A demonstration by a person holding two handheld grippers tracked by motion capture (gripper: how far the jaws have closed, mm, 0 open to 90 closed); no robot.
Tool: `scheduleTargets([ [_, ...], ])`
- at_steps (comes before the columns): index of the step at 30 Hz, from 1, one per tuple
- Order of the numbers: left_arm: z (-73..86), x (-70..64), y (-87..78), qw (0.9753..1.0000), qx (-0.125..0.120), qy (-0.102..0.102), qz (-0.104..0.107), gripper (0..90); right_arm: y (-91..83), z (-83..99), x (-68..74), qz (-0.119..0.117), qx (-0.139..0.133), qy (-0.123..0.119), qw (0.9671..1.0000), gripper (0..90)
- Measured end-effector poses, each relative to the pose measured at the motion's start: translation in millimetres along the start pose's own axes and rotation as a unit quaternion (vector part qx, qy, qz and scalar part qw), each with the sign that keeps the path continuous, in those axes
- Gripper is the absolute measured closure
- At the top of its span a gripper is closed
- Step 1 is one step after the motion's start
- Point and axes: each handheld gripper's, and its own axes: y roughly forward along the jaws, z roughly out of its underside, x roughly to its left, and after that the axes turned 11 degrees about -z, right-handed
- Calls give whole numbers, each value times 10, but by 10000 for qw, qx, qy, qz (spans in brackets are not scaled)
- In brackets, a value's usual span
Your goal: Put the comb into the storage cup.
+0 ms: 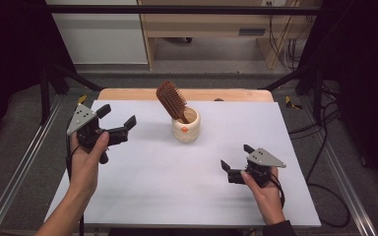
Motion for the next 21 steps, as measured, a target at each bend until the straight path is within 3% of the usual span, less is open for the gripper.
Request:
scheduleTargets([
  [13, 284, 194, -133, 9997, 27, -182, -172, 35, 9, 11, -1, 16, 58, 22, 10000, 35],
  [21, 474, 271, -193, 9996, 82, -114, -264, 35, 11, 14, 8, 11, 67, -20, 10000, 38],
])
